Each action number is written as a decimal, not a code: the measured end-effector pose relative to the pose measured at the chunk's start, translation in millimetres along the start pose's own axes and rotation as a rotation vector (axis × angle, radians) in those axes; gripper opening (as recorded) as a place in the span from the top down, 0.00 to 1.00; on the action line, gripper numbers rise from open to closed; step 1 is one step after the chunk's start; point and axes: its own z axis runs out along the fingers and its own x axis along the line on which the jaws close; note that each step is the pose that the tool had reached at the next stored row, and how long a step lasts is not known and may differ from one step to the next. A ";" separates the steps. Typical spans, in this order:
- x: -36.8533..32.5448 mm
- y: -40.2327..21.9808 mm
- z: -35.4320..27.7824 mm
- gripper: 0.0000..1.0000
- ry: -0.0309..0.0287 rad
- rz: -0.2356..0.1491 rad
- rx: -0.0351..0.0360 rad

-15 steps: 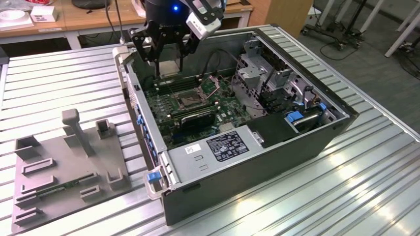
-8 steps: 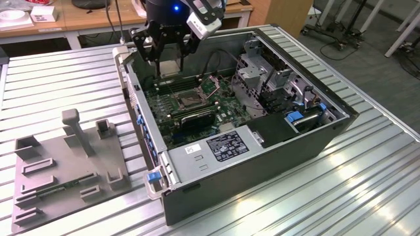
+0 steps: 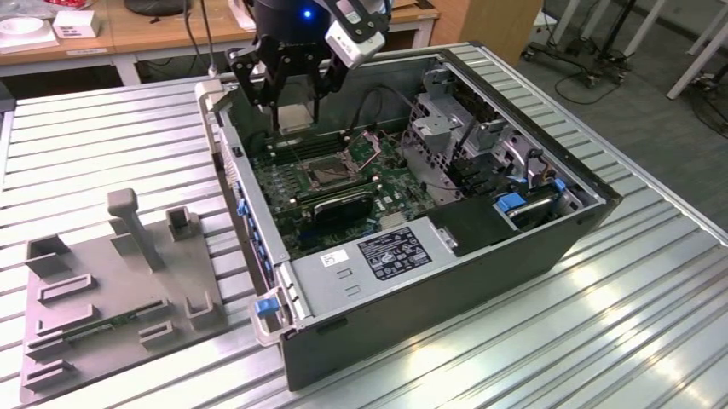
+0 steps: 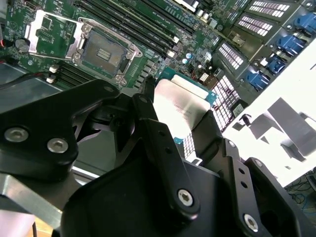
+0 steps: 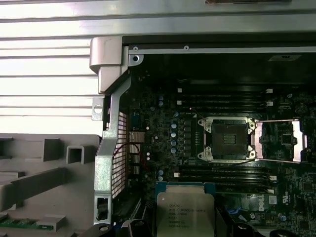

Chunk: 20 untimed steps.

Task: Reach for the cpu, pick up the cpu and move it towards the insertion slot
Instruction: 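Pick up the cpu and move it towards the insertion slot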

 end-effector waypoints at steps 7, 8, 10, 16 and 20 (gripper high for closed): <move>-0.6 0.9 0.5 0.45 -0.0001 0.000 -0.0001; -0.7 1.0 0.5 0.45 0.0000 0.000 -0.0001; -0.7 1.1 0.7 0.45 -0.0001 0.000 0.0000; -2.5 2.4 1.3 0.45 0.0000 0.000 0.0000; -5.9 4.8 1.9 0.45 0.0000 0.000 0.0000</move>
